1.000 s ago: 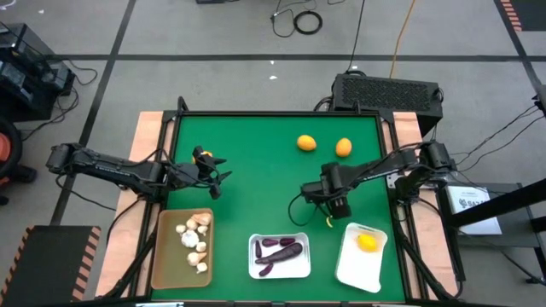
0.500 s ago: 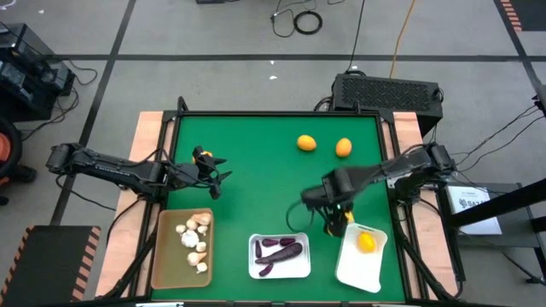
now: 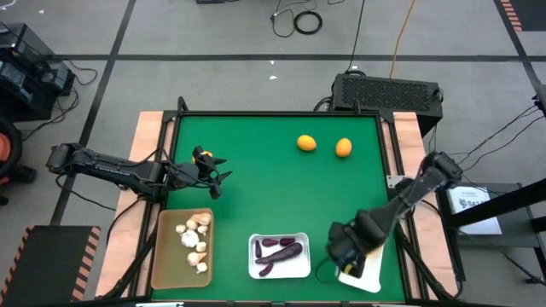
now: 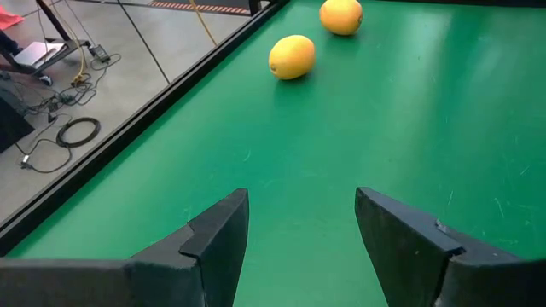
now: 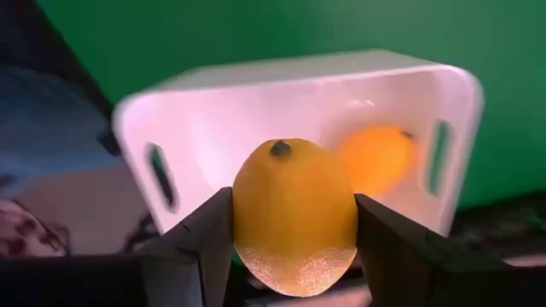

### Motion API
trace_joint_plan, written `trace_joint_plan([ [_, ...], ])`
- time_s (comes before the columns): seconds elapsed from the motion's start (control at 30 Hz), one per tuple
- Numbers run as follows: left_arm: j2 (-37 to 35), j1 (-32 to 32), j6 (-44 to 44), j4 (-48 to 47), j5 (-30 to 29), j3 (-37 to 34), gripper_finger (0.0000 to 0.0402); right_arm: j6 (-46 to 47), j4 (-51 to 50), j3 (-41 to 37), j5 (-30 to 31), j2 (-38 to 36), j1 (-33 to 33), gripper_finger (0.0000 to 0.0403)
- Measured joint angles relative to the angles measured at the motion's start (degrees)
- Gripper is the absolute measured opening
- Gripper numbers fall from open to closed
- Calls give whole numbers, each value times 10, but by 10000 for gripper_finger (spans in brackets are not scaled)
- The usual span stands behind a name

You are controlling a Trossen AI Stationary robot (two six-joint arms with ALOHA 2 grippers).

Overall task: Sort produce into baskets
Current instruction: Put the lemon into the right white bin

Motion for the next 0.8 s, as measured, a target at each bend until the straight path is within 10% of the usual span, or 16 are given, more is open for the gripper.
trace_joint_plan([
  [0.8,0,-1,-73,18,56,0,223,239,160,-124,87,0,132,196],
])
